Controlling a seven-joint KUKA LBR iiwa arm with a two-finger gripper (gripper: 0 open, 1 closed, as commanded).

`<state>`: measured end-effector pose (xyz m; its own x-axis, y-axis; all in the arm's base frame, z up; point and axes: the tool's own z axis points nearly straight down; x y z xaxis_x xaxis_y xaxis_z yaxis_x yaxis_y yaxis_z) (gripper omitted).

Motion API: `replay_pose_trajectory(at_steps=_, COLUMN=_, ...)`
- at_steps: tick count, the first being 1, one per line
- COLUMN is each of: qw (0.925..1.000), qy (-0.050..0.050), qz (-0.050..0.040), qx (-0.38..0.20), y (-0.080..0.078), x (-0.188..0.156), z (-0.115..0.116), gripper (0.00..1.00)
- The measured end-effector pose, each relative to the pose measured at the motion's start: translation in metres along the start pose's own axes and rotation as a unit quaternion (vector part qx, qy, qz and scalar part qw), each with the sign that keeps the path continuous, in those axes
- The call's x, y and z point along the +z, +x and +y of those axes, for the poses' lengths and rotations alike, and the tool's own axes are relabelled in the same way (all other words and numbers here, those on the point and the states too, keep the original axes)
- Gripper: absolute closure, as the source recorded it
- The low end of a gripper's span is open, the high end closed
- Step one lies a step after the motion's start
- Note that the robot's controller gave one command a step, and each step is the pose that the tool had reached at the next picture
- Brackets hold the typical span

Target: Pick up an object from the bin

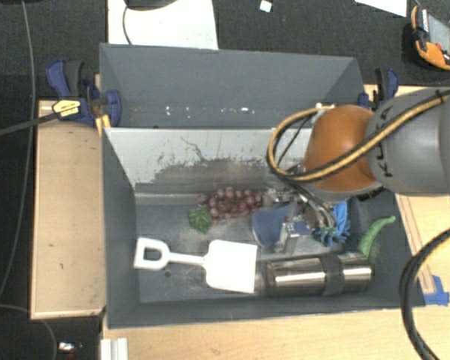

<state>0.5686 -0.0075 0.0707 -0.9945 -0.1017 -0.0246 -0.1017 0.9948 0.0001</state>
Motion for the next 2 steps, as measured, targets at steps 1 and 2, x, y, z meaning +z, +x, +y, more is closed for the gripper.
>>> replay_pose_trajectory(at_steps=1, qw=0.9971, qy=0.0, qz=0.0002, qx=0.076, y=0.0011, x=-0.0004, z=-0.0068, gripper=0.0)
replay_pose_trajectory(at_steps=2, qw=0.9975, qy=0.0, qz=0.0002, qx=0.07, y=0.0011, x=0.0, z=-0.0074, gripper=0.0)
